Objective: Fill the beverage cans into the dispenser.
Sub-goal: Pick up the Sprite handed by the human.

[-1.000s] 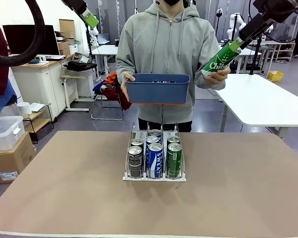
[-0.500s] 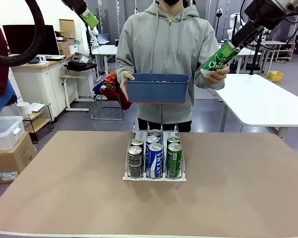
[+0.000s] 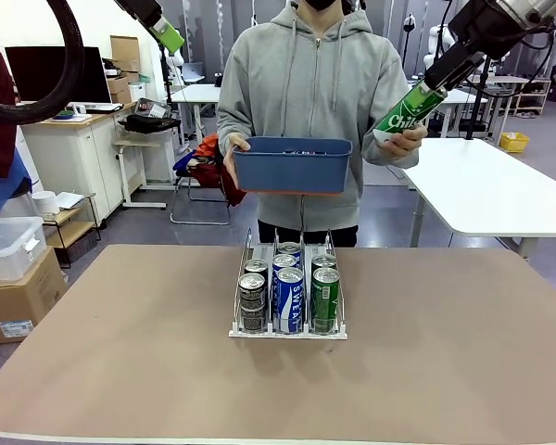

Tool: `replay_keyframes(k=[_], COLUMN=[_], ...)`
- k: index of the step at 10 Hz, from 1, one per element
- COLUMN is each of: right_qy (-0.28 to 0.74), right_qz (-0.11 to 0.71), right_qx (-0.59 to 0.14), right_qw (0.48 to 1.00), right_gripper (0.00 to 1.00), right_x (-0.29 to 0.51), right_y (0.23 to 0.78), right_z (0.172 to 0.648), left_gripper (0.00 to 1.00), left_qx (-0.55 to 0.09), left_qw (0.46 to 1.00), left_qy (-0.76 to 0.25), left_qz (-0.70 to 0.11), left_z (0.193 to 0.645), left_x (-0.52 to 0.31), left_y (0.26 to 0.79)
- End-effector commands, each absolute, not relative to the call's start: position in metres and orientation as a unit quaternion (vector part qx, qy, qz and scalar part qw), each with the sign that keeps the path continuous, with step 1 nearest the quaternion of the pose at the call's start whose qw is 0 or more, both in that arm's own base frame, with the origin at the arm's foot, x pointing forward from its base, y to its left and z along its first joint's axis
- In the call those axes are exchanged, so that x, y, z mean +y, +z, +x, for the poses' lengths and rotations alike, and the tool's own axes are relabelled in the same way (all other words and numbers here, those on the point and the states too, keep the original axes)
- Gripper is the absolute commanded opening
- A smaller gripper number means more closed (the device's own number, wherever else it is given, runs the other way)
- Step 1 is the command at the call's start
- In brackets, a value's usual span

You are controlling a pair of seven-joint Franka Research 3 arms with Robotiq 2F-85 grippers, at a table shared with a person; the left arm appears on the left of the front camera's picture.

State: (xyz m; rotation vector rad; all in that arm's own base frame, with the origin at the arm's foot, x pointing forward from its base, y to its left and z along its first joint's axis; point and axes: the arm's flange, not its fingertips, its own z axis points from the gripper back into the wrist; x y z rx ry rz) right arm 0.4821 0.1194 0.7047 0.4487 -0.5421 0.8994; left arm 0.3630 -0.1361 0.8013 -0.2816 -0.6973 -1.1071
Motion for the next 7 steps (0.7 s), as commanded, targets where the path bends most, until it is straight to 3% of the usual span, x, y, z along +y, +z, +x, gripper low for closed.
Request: replay_keyframes(k=[1, 5, 6, 7], right_qy=[0.433, 0.426, 0.434, 0.431], right_qz=[0.228, 0.214, 0.205, 0.204], right_qx=[-0.248, -0.252, -0.244, -0.242], right_qw=[0.836, 0.842, 0.843, 0.845], right_gripper=[1.0, 1.0, 0.4, 0.4], right_x=[0.1186, 0.1191, 0.118, 0.1176], right_y=[0.7048, 0.7031, 0.7022, 0.7018], right_z=[0.486, 0.4836, 0.4842, 0.4843], left_gripper=[1.0, 1.0, 1.0, 1.0], left_qx=[-0.322, -0.322, -0.322, -0.322], left_qw=[0.781, 0.781, 0.781, 0.781], left_qy=[-0.518, -0.518, -0.518, -0.518], left_qz=[-0.138, -0.138, -0.138, -0.138], left_z=[0.3624, 0.3624, 0.3624, 0.3624], left_x=[-0.1325, -0.1325, -0.1325, -0.1325], left_y=[0.8016, 0.8016, 0.8016, 0.8016])
